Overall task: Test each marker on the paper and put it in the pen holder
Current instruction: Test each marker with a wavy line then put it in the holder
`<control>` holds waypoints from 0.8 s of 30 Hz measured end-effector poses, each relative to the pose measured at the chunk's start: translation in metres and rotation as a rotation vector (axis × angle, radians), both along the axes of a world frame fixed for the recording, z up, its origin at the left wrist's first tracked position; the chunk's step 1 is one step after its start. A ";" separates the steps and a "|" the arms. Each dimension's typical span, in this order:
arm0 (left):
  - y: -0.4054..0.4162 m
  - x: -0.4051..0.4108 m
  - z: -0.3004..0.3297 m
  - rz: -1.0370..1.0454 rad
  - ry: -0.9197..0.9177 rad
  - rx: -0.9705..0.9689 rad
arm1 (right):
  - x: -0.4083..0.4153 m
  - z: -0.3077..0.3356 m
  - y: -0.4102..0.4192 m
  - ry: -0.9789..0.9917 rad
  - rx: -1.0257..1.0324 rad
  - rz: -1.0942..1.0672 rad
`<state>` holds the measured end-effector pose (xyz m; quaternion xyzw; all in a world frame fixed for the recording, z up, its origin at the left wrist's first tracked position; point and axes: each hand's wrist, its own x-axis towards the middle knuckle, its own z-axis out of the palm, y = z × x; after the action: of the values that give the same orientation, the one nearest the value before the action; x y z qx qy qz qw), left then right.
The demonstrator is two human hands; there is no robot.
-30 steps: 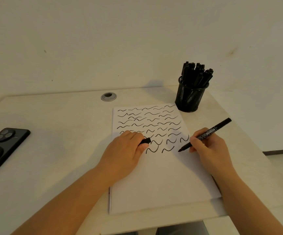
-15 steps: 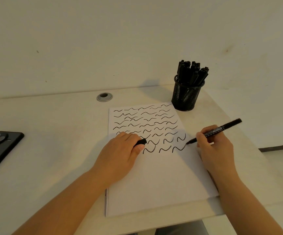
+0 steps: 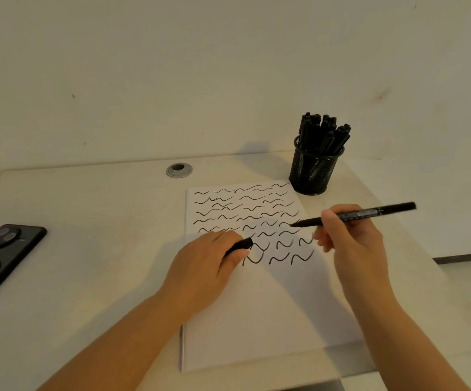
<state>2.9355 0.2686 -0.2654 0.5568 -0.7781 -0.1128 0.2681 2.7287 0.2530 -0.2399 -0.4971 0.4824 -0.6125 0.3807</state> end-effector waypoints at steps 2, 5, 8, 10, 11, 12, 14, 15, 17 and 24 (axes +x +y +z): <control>0.000 0.001 0.000 0.000 0.035 0.008 | 0.014 0.005 -0.002 -0.073 0.010 0.116; 0.001 0.003 -0.001 0.014 0.055 0.032 | 0.030 0.002 -0.009 -0.185 0.076 0.189; 0.001 0.005 -0.001 0.019 0.082 0.056 | 0.037 -0.008 -0.014 -0.273 0.133 0.178; 0.001 0.005 0.000 0.017 0.087 0.067 | 0.037 -0.013 -0.014 -0.271 0.134 0.196; 0.000 0.005 0.000 0.013 0.084 0.072 | 0.036 -0.013 -0.013 -0.256 0.127 0.216; 0.000 0.004 0.000 0.009 0.081 0.076 | 0.035 -0.014 -0.013 -0.239 0.124 0.235; 0.000 0.004 0.000 0.003 0.075 0.079 | 0.034 -0.016 -0.013 -0.215 0.126 0.261; -0.001 0.004 0.000 0.002 0.074 0.079 | 0.033 -0.017 -0.013 -0.205 0.124 0.271; -0.001 0.004 0.000 0.001 0.077 0.076 | 0.033 -0.019 -0.013 -0.195 0.120 0.280; 0.000 0.004 0.000 -0.017 0.070 0.052 | 0.039 -0.016 -0.007 -0.121 0.119 0.301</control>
<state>2.9393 0.2683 -0.2649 0.5525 -0.7698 -0.1549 0.2795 2.7680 0.2459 -0.2564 -0.5027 0.4142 -0.5478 0.5250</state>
